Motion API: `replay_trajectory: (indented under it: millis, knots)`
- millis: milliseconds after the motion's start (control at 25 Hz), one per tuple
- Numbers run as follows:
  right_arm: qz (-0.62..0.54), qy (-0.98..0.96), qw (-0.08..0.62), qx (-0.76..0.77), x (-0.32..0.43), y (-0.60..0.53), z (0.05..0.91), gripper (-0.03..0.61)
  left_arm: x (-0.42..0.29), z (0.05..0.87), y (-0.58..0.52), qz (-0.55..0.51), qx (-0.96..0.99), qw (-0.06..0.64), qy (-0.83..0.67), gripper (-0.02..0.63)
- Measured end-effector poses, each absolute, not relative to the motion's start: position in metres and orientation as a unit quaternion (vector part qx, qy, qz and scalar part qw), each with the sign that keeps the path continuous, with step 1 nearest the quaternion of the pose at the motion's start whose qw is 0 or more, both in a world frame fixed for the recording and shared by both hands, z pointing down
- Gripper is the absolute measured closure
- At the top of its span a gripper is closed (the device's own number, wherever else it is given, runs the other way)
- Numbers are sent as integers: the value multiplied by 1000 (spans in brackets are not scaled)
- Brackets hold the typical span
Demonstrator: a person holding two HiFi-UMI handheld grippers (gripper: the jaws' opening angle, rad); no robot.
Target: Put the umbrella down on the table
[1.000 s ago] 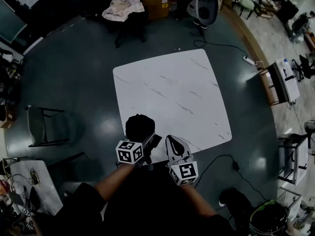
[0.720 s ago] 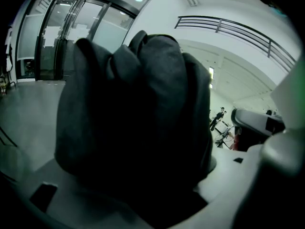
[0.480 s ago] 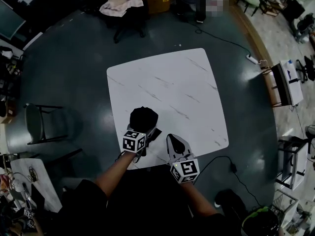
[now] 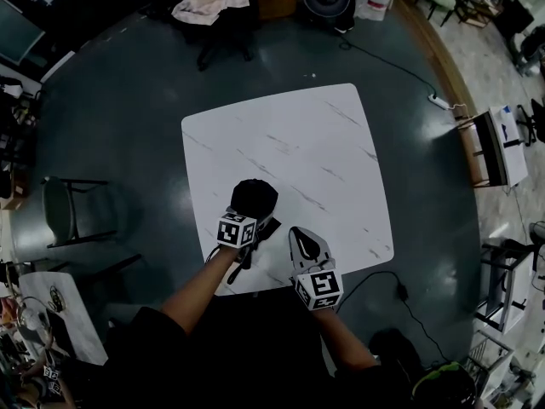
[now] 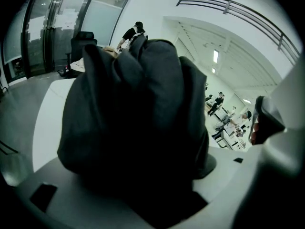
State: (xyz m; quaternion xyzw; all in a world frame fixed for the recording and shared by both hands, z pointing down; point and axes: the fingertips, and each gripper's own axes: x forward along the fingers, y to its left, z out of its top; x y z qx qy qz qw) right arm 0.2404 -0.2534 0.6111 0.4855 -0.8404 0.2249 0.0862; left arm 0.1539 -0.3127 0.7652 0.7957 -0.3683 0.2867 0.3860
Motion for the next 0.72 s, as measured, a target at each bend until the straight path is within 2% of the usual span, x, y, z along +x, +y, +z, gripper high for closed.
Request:
replay_trajectory:
  millis: [720]
  knots:
    - [220, -850, 137, 459, 227, -275, 651, 560, 138, 841, -309, 372, 724, 419, -402, 264]
